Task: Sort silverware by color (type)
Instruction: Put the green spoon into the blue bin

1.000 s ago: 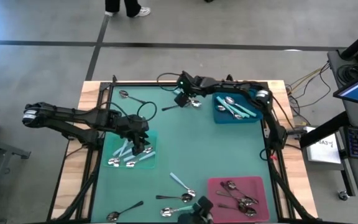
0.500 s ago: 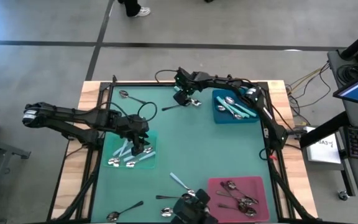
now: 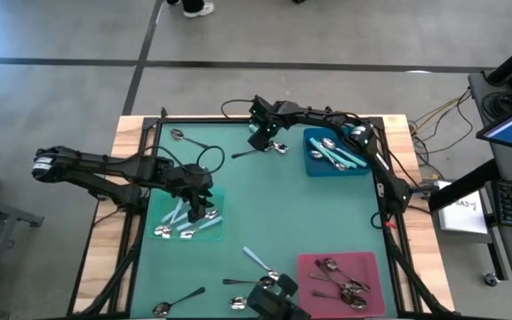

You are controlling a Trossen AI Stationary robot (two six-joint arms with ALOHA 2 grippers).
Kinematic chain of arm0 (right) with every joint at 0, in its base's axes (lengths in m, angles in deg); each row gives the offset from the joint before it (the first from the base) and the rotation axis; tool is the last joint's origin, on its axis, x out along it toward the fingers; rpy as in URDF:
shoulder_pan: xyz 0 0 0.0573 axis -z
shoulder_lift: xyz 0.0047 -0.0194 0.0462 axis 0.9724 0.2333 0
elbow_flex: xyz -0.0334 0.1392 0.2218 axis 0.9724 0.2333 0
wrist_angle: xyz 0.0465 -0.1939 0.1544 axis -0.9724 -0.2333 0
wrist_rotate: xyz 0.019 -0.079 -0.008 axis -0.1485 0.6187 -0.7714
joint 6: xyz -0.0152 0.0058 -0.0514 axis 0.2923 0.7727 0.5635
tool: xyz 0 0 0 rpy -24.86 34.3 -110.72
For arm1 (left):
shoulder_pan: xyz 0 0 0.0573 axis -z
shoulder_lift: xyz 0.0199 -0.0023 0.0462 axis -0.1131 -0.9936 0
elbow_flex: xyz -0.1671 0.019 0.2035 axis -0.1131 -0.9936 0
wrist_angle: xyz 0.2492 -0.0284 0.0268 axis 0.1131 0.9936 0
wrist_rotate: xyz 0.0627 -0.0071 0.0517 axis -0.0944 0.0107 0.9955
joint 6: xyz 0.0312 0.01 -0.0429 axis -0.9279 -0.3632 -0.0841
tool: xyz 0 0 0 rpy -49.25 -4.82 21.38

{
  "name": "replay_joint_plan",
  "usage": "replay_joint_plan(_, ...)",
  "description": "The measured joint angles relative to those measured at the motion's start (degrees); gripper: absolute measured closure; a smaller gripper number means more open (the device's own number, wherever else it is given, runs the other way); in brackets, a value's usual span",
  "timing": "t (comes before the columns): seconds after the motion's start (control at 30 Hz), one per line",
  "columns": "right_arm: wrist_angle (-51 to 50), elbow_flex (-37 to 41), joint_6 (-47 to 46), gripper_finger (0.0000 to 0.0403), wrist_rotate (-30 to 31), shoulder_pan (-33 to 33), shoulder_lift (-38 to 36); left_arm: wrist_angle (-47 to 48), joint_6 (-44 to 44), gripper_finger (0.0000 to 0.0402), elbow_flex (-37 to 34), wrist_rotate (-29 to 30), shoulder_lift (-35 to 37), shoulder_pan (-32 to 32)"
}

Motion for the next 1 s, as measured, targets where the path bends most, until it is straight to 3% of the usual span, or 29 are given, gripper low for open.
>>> replay_joint_plan(0.37,-2.23,0.01,6.21,0.0363,-3.14,-1.66,-7.83,-0.29,0.1,0.0249,0.0,5.51,0.0,0.0)
replay_joint_plan(0.63,-16.47,2.75,12.38,0.0363,-2.21,-2.72,-17.99,-1.24,3.99,0.0249,0.0,7.55,0.0,0.0)
replay_joint_plan(0.8,-22.5,9.3,11.87,0.0363,4.17,-2.59,-26.04,-1.26,3.52,0.0249,0.0,10.35,0.0,0.0)
replay_joint_plan(1.0,-22.14,23.86,7.31,0.0363,5.22,-1.93,-37.82,-1.43,2.39,0.0249,0.0,12.65,0.0,0.0)
